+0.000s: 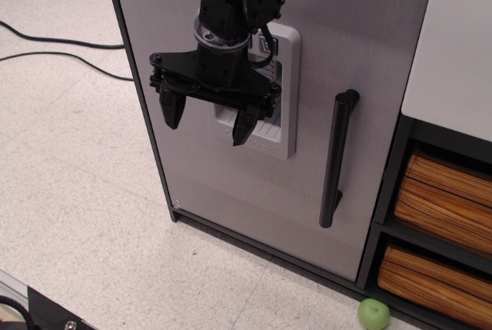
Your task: Open fridge
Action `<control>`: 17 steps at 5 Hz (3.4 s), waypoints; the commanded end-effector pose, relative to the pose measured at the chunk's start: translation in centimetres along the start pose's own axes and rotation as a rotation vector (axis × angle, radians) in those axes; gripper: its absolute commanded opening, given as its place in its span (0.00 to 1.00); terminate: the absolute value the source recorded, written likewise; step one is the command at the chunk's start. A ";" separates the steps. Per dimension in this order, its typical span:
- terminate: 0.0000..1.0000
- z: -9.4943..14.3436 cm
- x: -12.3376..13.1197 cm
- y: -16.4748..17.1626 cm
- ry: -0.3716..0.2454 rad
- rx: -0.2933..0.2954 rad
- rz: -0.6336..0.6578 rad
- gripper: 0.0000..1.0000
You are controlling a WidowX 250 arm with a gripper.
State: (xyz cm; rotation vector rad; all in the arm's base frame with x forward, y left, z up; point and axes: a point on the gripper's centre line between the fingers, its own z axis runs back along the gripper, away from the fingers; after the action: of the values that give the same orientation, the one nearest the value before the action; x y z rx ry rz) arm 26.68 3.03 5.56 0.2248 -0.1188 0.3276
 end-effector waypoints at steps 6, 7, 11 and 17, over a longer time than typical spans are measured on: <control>0.00 2.5 5.3 -12.6 -0.170 -0.157 -0.274 1.00; 0.00 2.0 5.9 -13.1 -0.181 -0.175 -0.310 1.00; 0.00 3.2 3.4 -10.7 -0.285 -0.212 -0.275 0.00; 0.00 1.8 -4.1 -10.0 -0.134 -0.176 -0.391 1.00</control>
State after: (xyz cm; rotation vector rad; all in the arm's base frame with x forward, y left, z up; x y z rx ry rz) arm 25.58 -7.92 3.37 0.1017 -0.1935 -0.0888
